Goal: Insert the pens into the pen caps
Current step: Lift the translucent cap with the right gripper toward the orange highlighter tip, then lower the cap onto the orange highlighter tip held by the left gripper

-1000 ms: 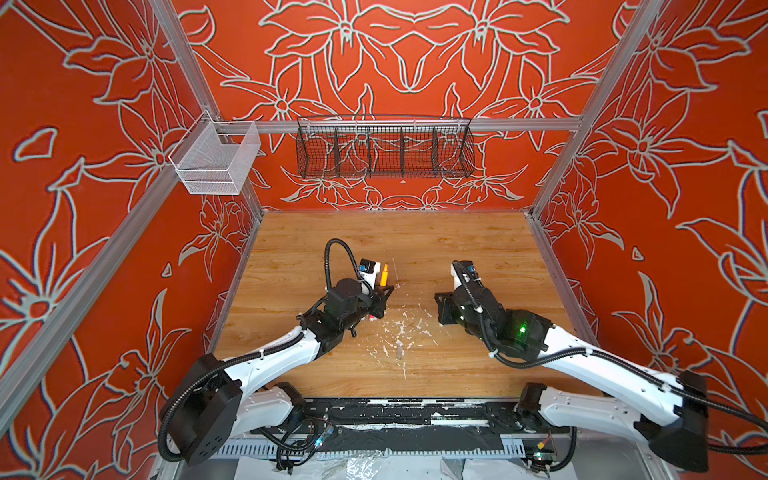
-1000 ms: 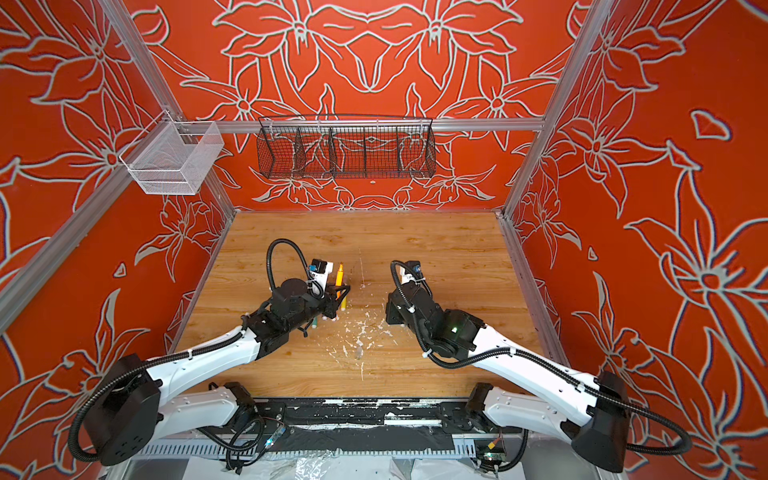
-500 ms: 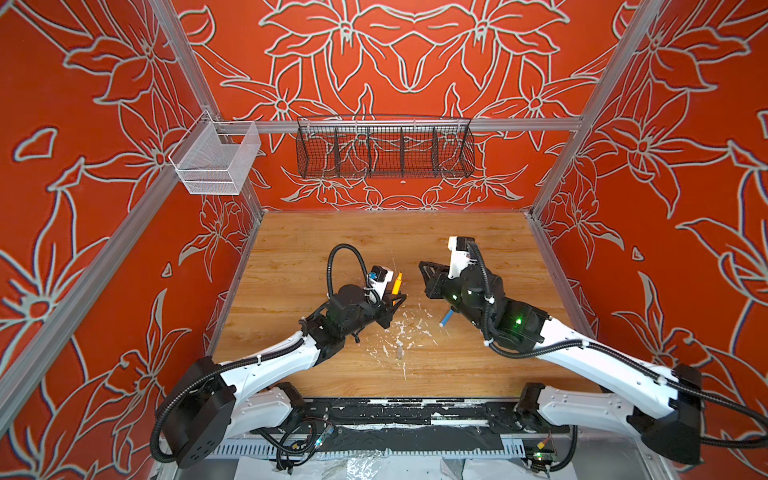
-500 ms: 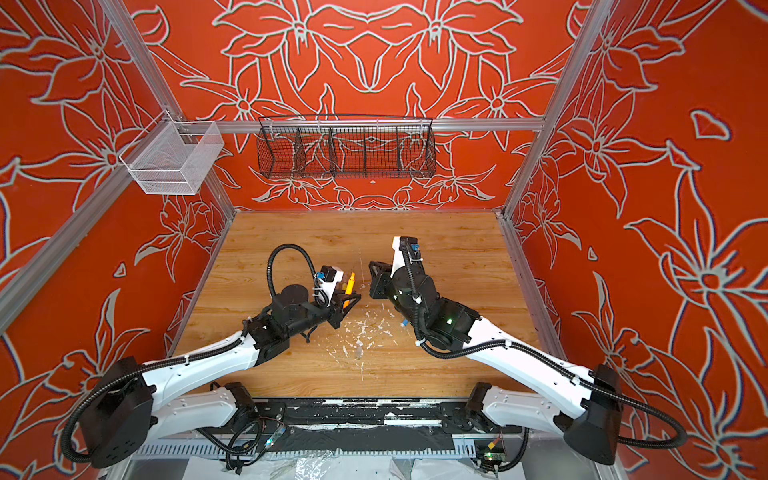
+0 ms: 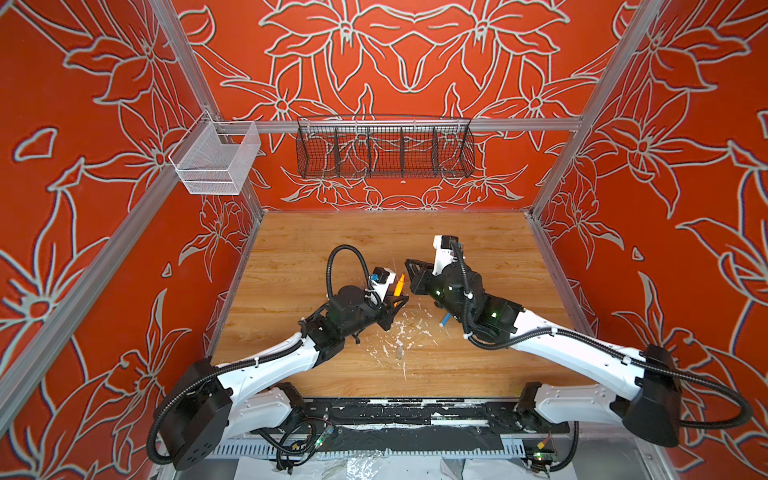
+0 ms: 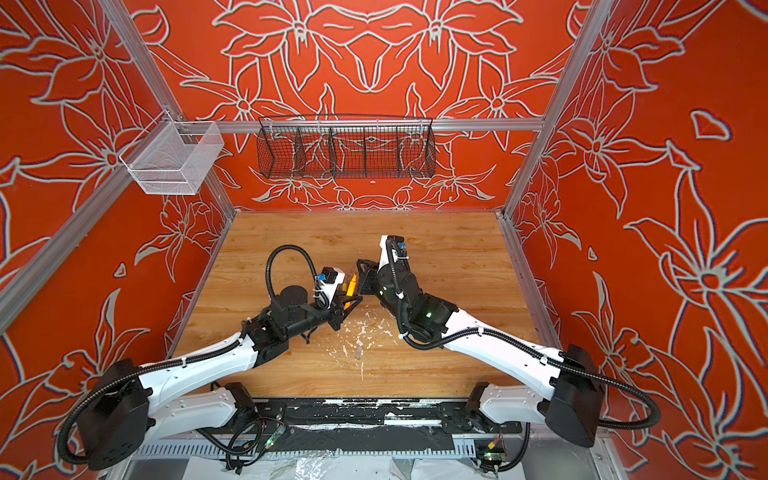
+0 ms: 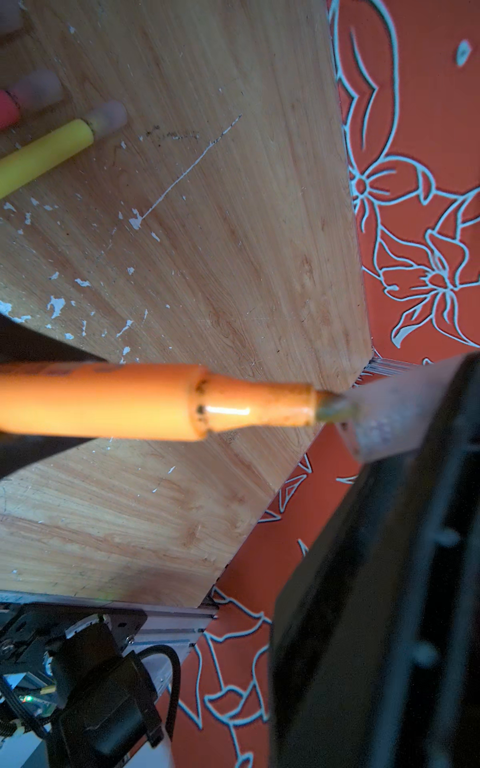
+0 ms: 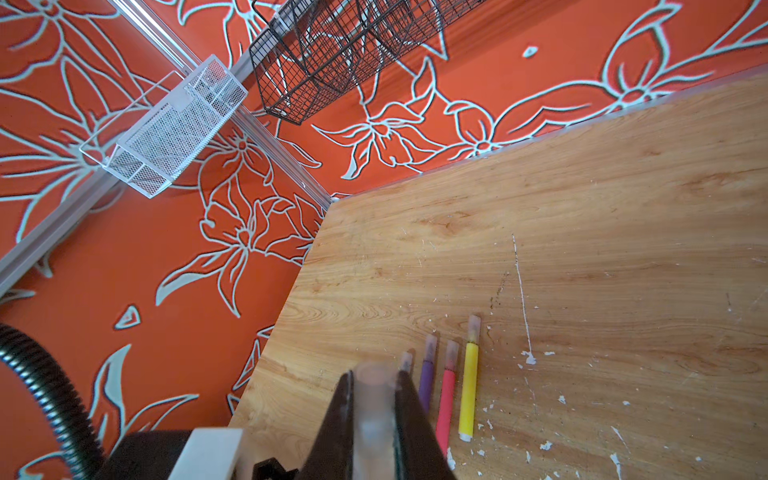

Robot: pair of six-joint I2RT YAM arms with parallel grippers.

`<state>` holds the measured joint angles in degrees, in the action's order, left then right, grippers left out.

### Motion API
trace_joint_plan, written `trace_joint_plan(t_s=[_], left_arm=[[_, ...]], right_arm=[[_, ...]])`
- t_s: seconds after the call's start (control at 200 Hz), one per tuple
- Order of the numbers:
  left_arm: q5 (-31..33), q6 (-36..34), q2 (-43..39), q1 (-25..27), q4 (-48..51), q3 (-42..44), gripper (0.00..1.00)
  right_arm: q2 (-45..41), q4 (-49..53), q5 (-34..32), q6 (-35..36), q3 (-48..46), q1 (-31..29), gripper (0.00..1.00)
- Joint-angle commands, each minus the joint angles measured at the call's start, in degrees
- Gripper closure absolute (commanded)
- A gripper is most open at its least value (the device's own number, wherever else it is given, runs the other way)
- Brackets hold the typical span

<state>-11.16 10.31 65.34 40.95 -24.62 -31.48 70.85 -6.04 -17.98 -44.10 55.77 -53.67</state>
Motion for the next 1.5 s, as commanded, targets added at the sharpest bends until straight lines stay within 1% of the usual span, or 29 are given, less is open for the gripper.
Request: trace_joint_plan(t_s=[0.0, 0.15, 0.405, 0.666, 0.806, 0.901, 0.971, 1.091, 1.236, 1.366, 1.496], left_arm=[[-0.3, -0.8, -0.9, 0.3, -2.1, -1.0, 1.0], [-0.3, -0.7, -0.8, 0.3, -2.3, -0.9, 1.0], [0.0, -0.4, -1.0, 0.3, -2.4, -0.8, 1.0], [1.8, 2.5, -0.8, -0.3, -2.3, -0.9, 1.0], [-0.9, 4.8, -0.7, -2.0, -3.3, -0.6, 1.0], [-4.4, 6.6, -0.4, -3.2, -5.1, -0.2, 1.0], [-6.7, 6.8, -0.2, -3.2, -5.7, -0.4, 1.0], [-9.0, 8.0, 0.3, -3.6, -6.9, -0.3, 1.0], [-13.4, 9.5, 2.1, -4.1, -7.2, -1.7, 1.0], [-15.3, 10.0, 2.7, -4.2, -8.1, -1.9, 1.0], [-16.0, 10.3, 2.1, -4.3, -8.3, -1.8, 1.0]], right_arm=[[0.0, -2.4, 1.3, -1.3, 1.8, 0.2, 1.0], [0.1, -3.1, 3.0, -1.1, 1.7, 0.1, 1.0], [1.6, -3.5, 3.3, -1.6, 1.9, 0.1, 1.0], [1.1, -5.6, 4.0, -4.0, -2.5, 0.1, 1.0], [0.7, -6.4, 4.1, -4.7, -4.3, -0.1, 1.0], [0.6, -7.1, 4.7, -5.2, -5.4, -0.4, 1.0], [0.8, -7.7, 5.0, -5.2, -6.1, -0.7, 1.0], [1.1, -8.3, 5.4, -4.9, -7.2, -1.7, 1.0], [0.4, -9.3, 4.4, -1.0, -8.6, -3.6, 1.0], [-0.9, -11.4, 5.7, 3.4, -10.6, -4.3, 1.0], [-3.0, -14.1, 7.0, 5.6, -14.2, -4.3, 1.0]])
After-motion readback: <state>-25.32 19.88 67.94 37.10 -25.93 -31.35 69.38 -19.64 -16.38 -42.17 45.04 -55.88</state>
